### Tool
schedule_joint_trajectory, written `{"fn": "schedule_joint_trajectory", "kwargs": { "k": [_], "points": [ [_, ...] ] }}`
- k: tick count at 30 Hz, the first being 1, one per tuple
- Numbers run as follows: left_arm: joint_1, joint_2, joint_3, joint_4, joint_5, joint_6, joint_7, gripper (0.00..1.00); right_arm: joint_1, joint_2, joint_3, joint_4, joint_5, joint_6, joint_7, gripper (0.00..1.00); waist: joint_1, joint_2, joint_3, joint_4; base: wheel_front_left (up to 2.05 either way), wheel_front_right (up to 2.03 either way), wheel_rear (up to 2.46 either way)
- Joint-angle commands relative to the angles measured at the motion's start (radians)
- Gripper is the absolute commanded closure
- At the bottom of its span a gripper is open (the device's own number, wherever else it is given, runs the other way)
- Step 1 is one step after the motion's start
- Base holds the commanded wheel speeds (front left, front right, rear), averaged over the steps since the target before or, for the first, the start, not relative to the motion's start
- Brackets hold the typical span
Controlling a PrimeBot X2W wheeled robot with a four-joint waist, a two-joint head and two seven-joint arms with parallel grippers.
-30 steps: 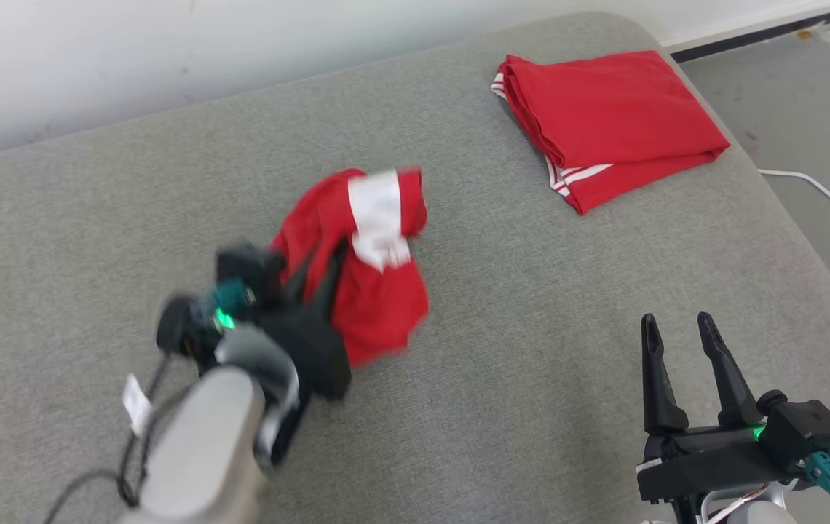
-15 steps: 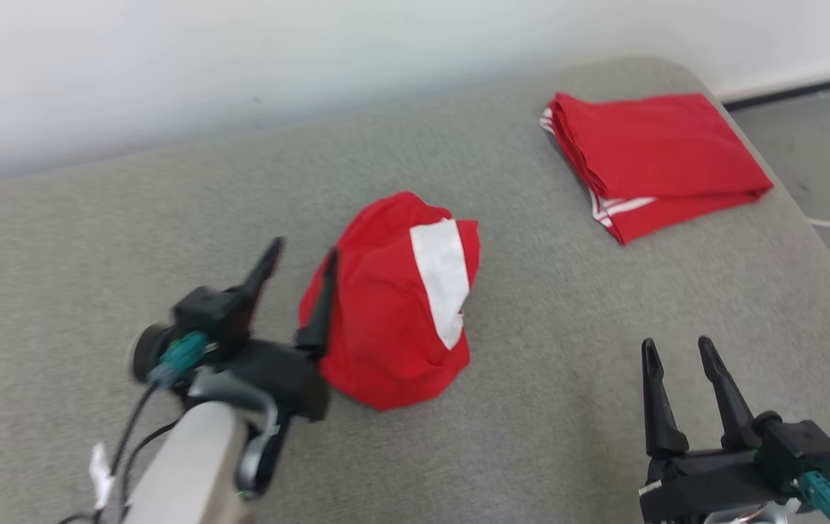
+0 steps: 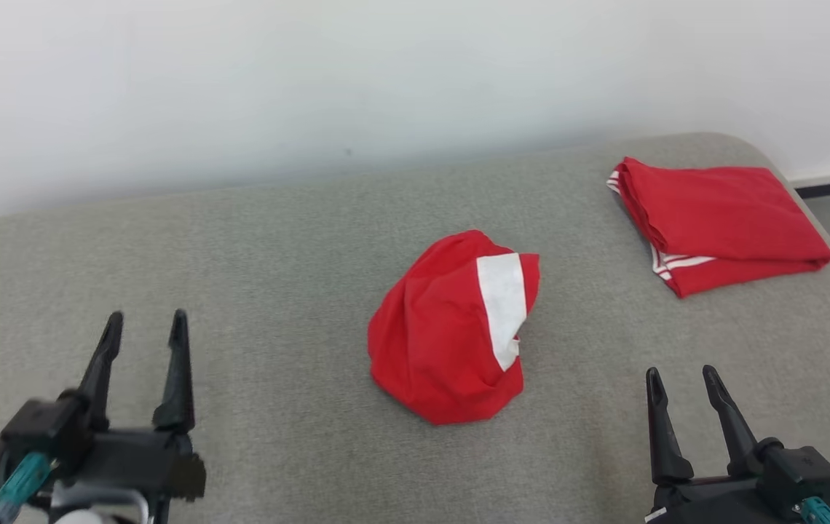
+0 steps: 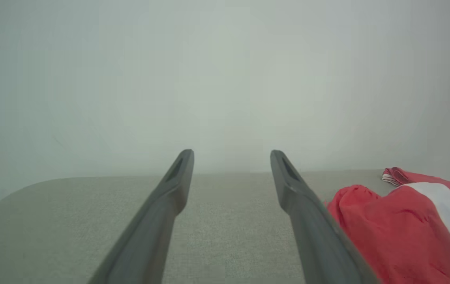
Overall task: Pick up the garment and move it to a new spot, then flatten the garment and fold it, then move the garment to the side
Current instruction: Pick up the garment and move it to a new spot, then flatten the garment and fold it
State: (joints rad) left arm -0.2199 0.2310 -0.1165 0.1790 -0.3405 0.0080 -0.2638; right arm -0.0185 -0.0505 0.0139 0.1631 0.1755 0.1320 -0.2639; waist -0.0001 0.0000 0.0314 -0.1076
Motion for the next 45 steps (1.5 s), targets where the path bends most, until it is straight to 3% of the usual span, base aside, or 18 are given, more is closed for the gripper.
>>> {"fn": "schedule_joint_trajectory", "kwargs": {
  "k": [1,10,17,21,36,45],
  "points": [
    [0.044,-0.002,0.023,-0.032,0.012,-0.005,0.000,0.00,0.012,0.000,-0.001,-0.002,0.003,-0.003,0.000,0.00,0.0001,0.0000,-0.019,0.031,0.00,0.00,0.00],
    [0.191,-0.050,0.115,-0.126,0.045,-0.034,0.000,0.00,0.022,0.000,-0.002,0.001,0.007,-0.003,0.000,0.00,0.0001,0.0000,-0.020,0.059,0.00,0.00,0.00],
    [0.271,-0.088,0.154,-0.116,0.088,-0.072,0.000,0.00,0.032,0.000,-0.002,0.018,0.010,-0.003,0.000,0.00,0.0001,0.0000,-0.019,0.073,0.00,0.00,0.00],
    [0.284,-0.104,0.168,-0.101,0.098,-0.097,0.000,0.00,0.036,0.000,0.000,0.030,0.011,-0.003,0.000,0.00,0.0001,0.0000,-0.019,0.077,0.00,0.00,0.00],
    [0.277,-0.146,0.207,-0.085,0.141,-0.127,0.000,0.00,0.031,0.000,0.001,0.053,0.016,-0.003,0.000,0.00,0.0001,0.0000,-0.020,0.070,0.00,0.00,0.00],
    [0.254,-0.159,0.193,-0.086,0.149,-0.134,0.000,0.00,-0.085,-0.034,0.025,0.077,0.000,-0.003,0.000,0.00,0.0001,0.0000,0.014,0.084,0.00,0.00,0.00]
  ]
}}
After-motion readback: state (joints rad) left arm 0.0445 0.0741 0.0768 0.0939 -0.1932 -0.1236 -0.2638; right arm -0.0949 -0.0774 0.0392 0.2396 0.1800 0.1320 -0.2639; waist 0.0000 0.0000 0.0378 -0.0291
